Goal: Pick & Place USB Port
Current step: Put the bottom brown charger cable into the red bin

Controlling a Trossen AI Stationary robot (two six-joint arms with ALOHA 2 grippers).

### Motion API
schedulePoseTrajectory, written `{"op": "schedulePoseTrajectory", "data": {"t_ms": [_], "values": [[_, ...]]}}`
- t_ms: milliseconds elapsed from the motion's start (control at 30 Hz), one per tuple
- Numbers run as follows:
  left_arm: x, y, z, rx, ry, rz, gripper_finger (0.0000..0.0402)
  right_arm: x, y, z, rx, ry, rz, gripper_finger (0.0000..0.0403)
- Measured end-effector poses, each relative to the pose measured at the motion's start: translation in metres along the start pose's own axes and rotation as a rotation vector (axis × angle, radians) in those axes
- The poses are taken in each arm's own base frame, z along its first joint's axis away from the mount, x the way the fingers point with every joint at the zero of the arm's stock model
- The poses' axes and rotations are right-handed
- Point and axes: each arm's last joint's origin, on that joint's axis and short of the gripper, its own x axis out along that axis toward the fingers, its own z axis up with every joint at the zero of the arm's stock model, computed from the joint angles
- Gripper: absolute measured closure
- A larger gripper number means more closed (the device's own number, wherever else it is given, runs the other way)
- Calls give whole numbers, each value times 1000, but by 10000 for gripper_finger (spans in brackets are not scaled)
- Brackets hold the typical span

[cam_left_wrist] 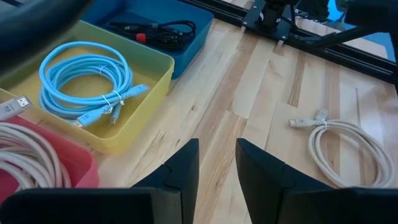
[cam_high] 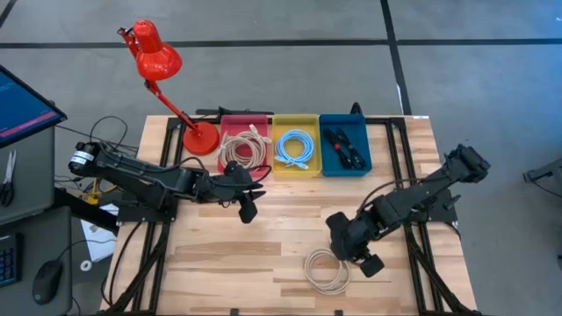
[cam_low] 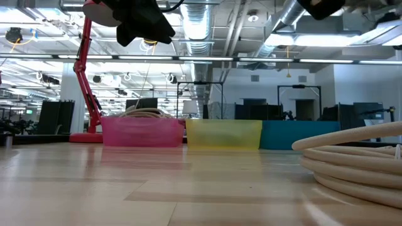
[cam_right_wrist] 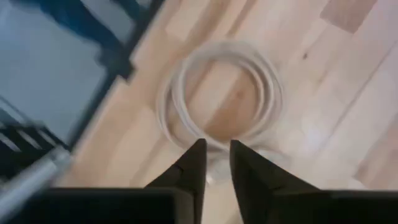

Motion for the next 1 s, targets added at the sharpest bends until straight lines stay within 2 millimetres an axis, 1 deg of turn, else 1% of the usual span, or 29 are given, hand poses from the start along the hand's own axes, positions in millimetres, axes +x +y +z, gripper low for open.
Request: {"op": "schedulePoseTrajectory", "data": {"t_ms": [67,133,333,433,533,700,800,900,1000], "values": [[0,0,0,0,1,1,298,4,1,2,-56,51,-32,328],[0,0,0,1,2,1,298,11,0,3,-72,78,-40,309],[0,0,0,1,2,1,298,39,-4,4,-57,171,-39,233],[0,0,0,1,1,1,298,51,-5,4,-21,199,-39,194],[0,0,0,1,2,1,298,64,-7,4,4,235,-19,169],[0,0,0,1,2,1,298,86,-2,7,35,242,13,168],[0,0,0,1,2,1,298,99,1,9,50,240,45,178],[0,0,0,1,2,1,298,116,4,8,49,270,57,191],[0,0,0,1,2,1,298,126,10,7,50,294,97,203]]}}
